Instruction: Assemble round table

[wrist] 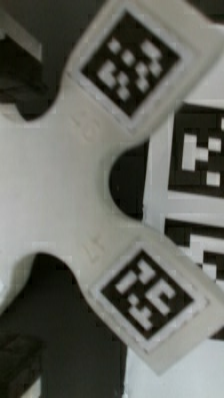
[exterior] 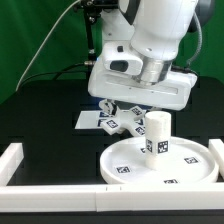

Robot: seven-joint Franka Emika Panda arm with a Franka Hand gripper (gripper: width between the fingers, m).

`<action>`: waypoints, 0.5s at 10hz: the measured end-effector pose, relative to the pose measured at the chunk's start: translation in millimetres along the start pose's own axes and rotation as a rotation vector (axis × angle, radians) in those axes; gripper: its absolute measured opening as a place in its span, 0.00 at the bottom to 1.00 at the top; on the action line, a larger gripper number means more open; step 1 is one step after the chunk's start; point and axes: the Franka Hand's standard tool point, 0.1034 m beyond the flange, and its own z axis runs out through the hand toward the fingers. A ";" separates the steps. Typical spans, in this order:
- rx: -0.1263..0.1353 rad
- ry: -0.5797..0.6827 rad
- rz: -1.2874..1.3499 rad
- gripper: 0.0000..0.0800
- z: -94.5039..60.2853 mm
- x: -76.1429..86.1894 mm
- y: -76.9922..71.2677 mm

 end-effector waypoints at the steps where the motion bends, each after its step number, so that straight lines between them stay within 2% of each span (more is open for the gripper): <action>1: 0.001 0.003 -0.001 0.81 0.0 0.7 1.9; 5: 0.004 0.013 0.006 0.81 -0.1 1.3 2.2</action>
Offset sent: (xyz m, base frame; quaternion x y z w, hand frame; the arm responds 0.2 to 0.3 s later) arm 0.0000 0.0000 0.0000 0.0000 0.0000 0.0000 1.0000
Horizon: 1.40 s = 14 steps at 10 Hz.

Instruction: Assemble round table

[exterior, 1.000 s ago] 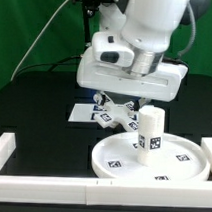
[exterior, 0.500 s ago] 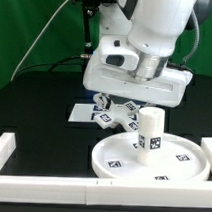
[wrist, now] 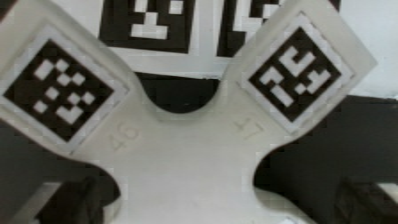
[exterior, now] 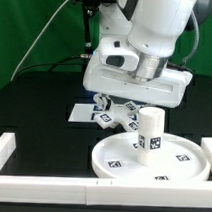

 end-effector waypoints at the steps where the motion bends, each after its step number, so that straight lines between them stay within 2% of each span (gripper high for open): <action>1: 0.009 0.026 0.017 0.81 0.6 -0.5 2.7; 4: 0.023 0.063 0.042 0.81 6.9 -5.3 4.5; 12: 0.021 0.079 0.005 0.81 18.0 -3.7 6.5; 13: 0.021 0.079 0.005 0.66 18.0 -3.7 6.4; 14: 0.021 0.079 0.005 0.56 17.9 -3.6 6.4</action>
Offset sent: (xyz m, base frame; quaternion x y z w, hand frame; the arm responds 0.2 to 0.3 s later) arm -0.0088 -0.0071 -0.0054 0.0013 0.0299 0.0296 0.9991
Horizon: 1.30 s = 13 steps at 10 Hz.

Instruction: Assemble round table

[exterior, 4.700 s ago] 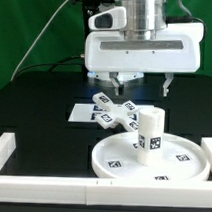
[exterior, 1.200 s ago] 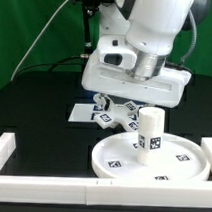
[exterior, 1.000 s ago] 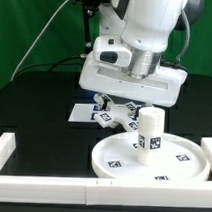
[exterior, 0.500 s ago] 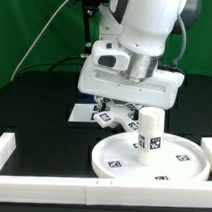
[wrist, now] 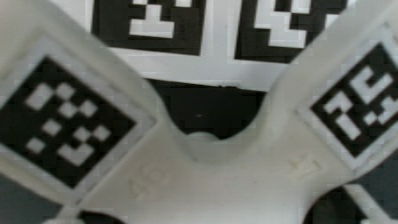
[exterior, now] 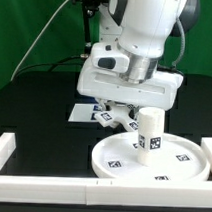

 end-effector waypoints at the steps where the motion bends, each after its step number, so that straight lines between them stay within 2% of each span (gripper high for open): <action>1: 0.000 0.000 0.000 0.56 0.0 0.0 0.0; 4: 0.002 -0.003 0.002 0.56 -0.9 0.3 -0.5; 5: 0.066 -0.070 0.047 0.56 -13.5 -3.0 -5.0; 7: 0.196 -0.051 0.092 0.56 -61.7 8.4 -10.4; 8: 0.240 0.017 0.114 0.56 -80.4 16.6 -6.6; 9: 0.254 0.108 0.127 0.56 -93.6 19.4 -3.6; 10: 0.257 0.166 0.132 0.56 -101.4 19.5 -3.0; 11: 0.244 0.264 0.141 0.56 -99.2 23.6 -1.5; 13: 0.222 0.386 0.151 0.56 -95.5 24.5 0.3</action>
Offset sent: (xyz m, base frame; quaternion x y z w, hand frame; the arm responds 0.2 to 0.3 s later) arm 0.0000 0.0000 0.0000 0.0000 0.0000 0.0000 1.0000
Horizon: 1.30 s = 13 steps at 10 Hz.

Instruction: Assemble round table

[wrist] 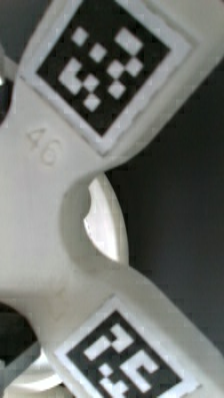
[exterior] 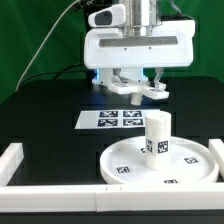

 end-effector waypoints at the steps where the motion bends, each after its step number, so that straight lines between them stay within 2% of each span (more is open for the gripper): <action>1: -0.003 0.065 -0.005 0.56 -1.9 2.5 0.1; 2: 0.025 0.023 0.003 0.56 -11.0 11.1 -3.1; 3: 0.052 0.057 0.019 0.56 -25.5 40.6 -1.4; 4: 0.059 0.073 0.041 0.56 -28.5 56.6 0.8; 5: 0.061 0.059 0.056 0.56 -27.5 62.3 -1.5; 10: 0.059 0.053 0.055 0.56 -25.2 60.0 -1.2; 11: 0.089 -0.009 0.080 0.56 -29.6 65.1 -9.3; 13: 0.117 -0.073 0.136 0.56 -41.8 89.0 -28.3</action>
Offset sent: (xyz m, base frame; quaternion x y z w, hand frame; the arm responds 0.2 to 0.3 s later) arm 0.0726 0.0031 0.0379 0.0813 0.0422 0.0298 0.9953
